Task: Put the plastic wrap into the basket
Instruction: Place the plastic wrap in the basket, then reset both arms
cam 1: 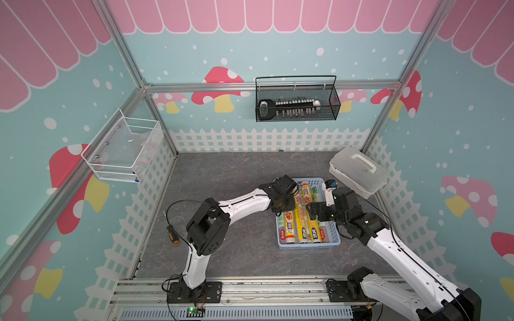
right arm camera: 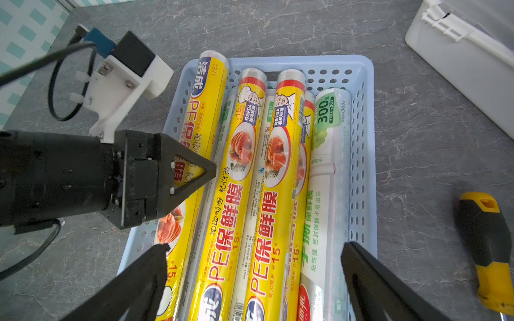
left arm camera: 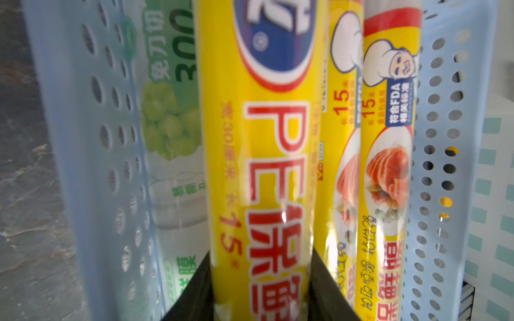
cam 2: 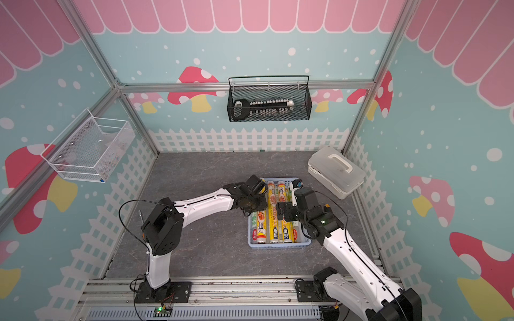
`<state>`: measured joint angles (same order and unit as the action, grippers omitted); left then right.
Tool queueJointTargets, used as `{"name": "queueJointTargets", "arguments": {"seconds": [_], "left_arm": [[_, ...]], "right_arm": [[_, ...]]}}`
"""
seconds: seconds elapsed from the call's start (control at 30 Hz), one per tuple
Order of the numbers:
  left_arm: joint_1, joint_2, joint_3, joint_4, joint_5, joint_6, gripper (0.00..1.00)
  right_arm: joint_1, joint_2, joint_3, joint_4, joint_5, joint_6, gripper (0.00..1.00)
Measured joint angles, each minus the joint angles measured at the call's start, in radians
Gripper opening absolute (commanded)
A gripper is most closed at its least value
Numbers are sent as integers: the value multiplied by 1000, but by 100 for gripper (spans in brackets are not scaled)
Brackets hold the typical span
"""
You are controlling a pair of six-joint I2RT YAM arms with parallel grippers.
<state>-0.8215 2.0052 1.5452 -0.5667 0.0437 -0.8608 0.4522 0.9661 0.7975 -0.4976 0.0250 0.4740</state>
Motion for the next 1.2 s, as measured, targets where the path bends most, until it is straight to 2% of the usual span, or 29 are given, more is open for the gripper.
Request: {"name": "queueJointTargets", "arguments": {"seconds": [0.1, 0.2, 0.47, 0.67, 0.77, 0.87, 0.93, 1.07, 1.13, 1.2], "left_arm": [[0, 0, 0, 0, 2, 0, 31], [0, 0, 0, 0, 2, -1, 39], [0, 5, 15, -19, -2, -3, 52], [0, -1, 15, -47, -30, -2, 57], [0, -32, 14, -63, -58, 7, 60], [0, -122, -9, -69, -119, 34, 66], [0, -213, -36, -69, -193, 64, 74], [5, -418, -131, -31, -396, 150, 88], [28, -521, -214, 10, -492, 198, 97], [83, -607, -309, 52, -558, 233, 99]], "right_arm": [[0, 0, -16, 17, -36, -8, 99], [0, 2, -34, 35, -80, -14, 100], [0, 39, -34, 43, -128, -23, 100], [0, 16, -32, 16, -45, -48, 100], [-5, -14, -16, -10, 70, -82, 100], [-51, -39, 7, -6, 204, -137, 99], [-118, -44, 10, 23, 275, -180, 100], [-291, -7, 3, 108, 347, -220, 99], [-358, 26, -39, 211, 376, -248, 99], [-387, 68, -92, 293, 389, -282, 99]]}}
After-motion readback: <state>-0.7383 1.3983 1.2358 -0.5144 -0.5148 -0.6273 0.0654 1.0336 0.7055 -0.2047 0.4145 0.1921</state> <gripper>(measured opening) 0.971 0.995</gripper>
